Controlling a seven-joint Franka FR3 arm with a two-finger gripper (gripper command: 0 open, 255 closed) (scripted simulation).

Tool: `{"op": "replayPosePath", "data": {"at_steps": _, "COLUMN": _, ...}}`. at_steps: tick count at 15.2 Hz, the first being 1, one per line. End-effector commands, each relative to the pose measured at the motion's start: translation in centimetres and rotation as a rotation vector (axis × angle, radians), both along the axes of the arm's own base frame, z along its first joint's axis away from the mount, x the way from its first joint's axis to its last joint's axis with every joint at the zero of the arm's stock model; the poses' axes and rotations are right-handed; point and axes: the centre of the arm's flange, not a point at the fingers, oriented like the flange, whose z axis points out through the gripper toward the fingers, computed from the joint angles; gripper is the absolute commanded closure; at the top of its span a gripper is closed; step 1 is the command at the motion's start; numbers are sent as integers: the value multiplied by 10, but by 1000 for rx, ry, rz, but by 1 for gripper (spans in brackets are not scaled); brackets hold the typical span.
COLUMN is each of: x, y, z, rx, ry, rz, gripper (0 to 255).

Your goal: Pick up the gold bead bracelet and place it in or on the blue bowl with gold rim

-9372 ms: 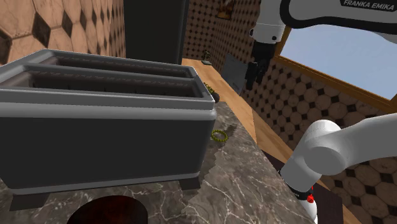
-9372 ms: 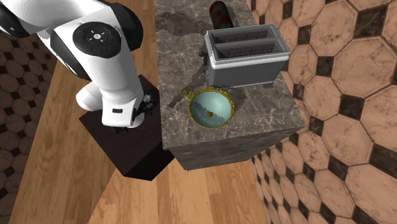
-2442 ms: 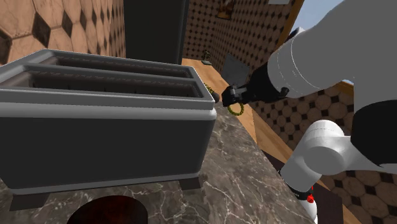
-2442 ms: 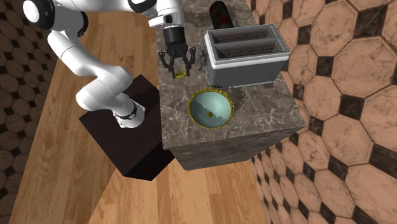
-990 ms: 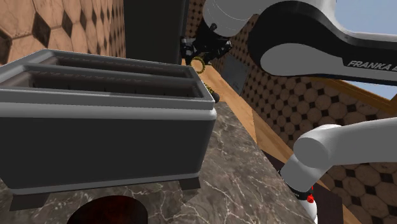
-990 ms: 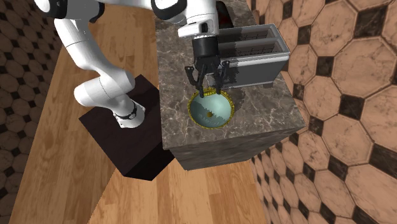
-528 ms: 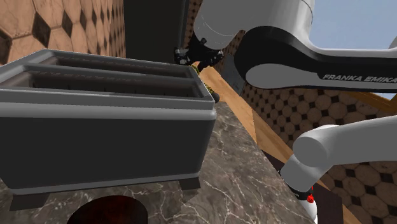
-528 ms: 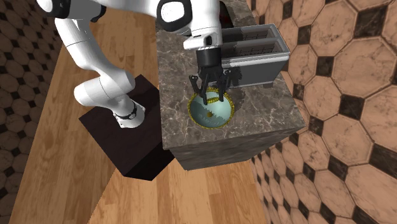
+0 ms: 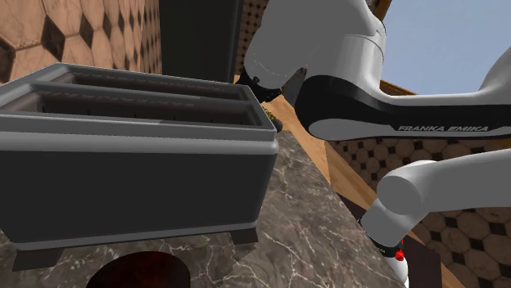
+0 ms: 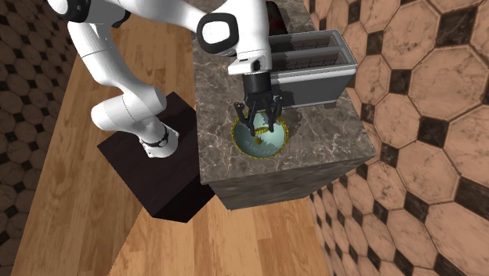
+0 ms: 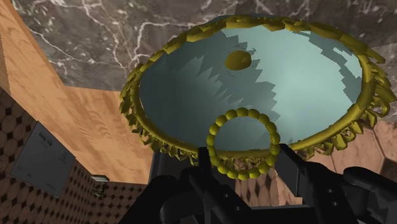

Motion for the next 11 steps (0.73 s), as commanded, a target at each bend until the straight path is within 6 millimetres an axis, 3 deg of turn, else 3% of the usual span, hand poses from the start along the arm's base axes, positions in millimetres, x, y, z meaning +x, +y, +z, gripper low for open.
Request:
{"op": "replayPosePath", "data": {"at_steps": 1, "x": 0, "y": -1, "z": -7, "rx": 0, "ry": 0, "rz": 0, "gripper": 255}}
{"op": "replayPosePath", "data": {"at_steps": 8, "x": 0, "y": 0, "z": -7, "rx": 0, "ry": 0, "rz": 0, "gripper": 255}}
{"op": "replayPosePath", "data": {"at_steps": 9, "x": 0, "y": 0, "z": -7, "rx": 0, "ry": 0, "rz": 0, "gripper": 0}}
{"op": "replayPosePath", "data": {"at_steps": 11, "x": 0, "y": 0, "z": -7, "rx": 0, "ry": 0, "rz": 0, "gripper": 0}}
